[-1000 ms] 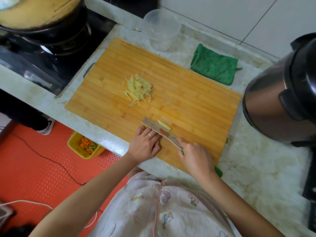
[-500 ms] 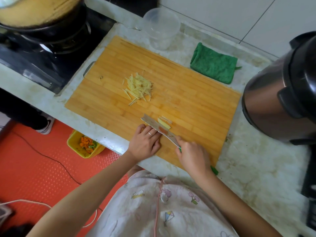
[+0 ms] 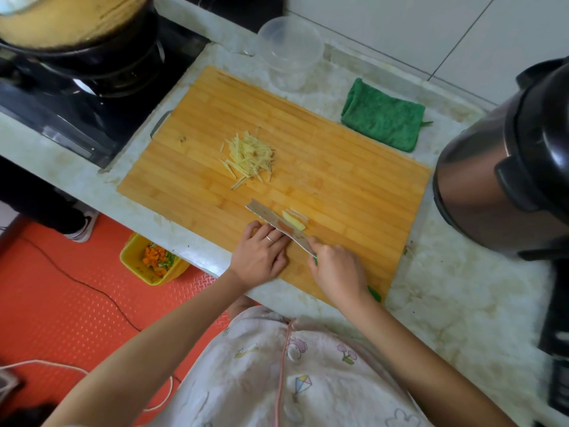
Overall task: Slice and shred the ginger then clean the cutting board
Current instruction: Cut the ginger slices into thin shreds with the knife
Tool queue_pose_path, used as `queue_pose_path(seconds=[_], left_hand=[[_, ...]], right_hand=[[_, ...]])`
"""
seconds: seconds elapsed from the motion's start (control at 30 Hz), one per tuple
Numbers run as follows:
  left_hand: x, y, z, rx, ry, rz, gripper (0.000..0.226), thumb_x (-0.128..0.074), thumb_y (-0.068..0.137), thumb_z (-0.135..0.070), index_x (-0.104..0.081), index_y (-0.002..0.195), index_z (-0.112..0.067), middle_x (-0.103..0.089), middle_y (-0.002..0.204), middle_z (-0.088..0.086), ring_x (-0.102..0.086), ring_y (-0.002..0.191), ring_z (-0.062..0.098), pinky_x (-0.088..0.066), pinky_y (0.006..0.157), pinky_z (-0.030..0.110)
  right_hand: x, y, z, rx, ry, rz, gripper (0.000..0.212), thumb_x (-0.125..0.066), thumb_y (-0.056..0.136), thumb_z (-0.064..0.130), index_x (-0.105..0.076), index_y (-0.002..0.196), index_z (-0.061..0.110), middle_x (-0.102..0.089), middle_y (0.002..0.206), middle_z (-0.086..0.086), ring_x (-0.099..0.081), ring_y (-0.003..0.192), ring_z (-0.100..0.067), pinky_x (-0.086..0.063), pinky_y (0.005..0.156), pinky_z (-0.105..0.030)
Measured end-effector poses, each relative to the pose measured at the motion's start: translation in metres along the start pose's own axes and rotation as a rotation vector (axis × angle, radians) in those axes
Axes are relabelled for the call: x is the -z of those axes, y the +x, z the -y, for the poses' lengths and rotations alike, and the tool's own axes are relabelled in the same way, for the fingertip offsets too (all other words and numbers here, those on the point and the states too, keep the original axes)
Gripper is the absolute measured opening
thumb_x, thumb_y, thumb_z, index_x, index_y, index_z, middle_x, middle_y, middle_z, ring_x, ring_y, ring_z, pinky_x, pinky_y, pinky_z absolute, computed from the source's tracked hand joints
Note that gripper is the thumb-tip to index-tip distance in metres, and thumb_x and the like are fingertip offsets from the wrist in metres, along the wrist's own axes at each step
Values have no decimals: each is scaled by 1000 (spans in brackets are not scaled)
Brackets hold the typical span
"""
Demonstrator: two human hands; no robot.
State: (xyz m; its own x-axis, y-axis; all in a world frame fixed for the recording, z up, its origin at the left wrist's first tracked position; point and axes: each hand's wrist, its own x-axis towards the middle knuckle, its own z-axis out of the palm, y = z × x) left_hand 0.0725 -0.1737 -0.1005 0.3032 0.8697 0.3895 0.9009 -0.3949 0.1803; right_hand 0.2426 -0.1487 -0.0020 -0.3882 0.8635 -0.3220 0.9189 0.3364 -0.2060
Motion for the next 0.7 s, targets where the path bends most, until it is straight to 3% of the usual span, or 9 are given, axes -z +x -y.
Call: queue_pose_path(seconds=[0.13, 0.2, 0.27, 0.33, 0.4, 0.47, 0.57, 0.63, 0.7], left_hand=[[-1, -1, 1, -8, -13, 24, 40, -42, 87, -26, -69, 111, -9, -67, 110, 6, -51, 100, 24, -34, 88, 41], [2, -2, -1, 2, -27, 34, 40, -43, 88, -26, -68, 115, -12, -66, 115, 3, -52, 104, 22, -33, 91, 42], [7, 1, -4, 57, -73, -7, 34, -46, 88, -25, -71, 109, -15, -68, 111, -2, -54, 105, 19, -32, 93, 42], [14, 12, -5, 145, -144, -72, 26, -51, 87, -24, -73, 98, -16, -70, 104, -4, -59, 100, 17, -32, 94, 41], [19, 32, -1, 201, -171, -71, 24, -55, 82, -20, -70, 100, -16, -68, 108, -1, -61, 99, 20, -33, 92, 39], [25, 58, 7, 202, -208, 169, 41, -62, 76, -14, -62, 117, -17, -59, 125, 3, -55, 112, 26, -37, 92, 41], [25, 96, 14, 39, -175, 654, 46, -59, 81, -9, -56, 126, -20, -46, 135, 2, -42, 122, 26, -42, 87, 40], [18, 111, 15, -123, -169, 714, 24, -54, 84, -7, -62, 106, -15, -53, 119, 6, -47, 109, 29, -42, 67, 35], [11, 116, 20, -197, -186, 709, 12, -55, 83, -3, -62, 87, -11, -57, 103, 9, -52, 97, 29, -31, 52, 26]], right_hand=[[4, 17, 7, 11, 87, -20, 36, -45, 95, 26, -54, 129, 26, -69, 97, -13, -63, 92, -33, -41, 63, -34], [13, 15, 0, 12, 204, -64, 32, -47, 92, 23, -63, 120, 27, -67, 81, -13, -61, 76, -33, -37, 56, -34], [22, 7, -13, -16, 379, -147, 23, -49, 91, 19, -69, 88, 32, -50, 53, -5, -44, 48, -25, -26, 46, -31], [28, 2, -28, -83, 493, -236, 33, -50, 91, 16, -55, 63, 32, -33, 44, 1, -27, 39, -13, -19, 43, -30], [29, 0, -43, -134, 543, -295, 26, -51, 91, 14, -65, 70, 19, -37, 43, -5, -24, 37, -12, -16, 40, -25], [29, -3, -51, -190, 569, -346, 22, -51, 92, 13, -68, 78, 16, -41, 44, -8, -23, 37, -11, -14, 40, -22], [26, -11, -54, -272, 647, -382, 38, -52, 91, 12, -48, 55, 20, -32, 42, 4, -27, 37, -11, -15, 40, -21], [22, -15, -53, -312, 671, -377, 44, -55, 91, 12, -39, 52, 23, -31, 41, 6, -31, 38, -12, -19, 39, -23], [16, -20, -51, -324, 679, -362, 39, -56, 90, 11, -44, 54, 17, -32, 40, 5, -33, 38, -11, -20, 39, -23]])
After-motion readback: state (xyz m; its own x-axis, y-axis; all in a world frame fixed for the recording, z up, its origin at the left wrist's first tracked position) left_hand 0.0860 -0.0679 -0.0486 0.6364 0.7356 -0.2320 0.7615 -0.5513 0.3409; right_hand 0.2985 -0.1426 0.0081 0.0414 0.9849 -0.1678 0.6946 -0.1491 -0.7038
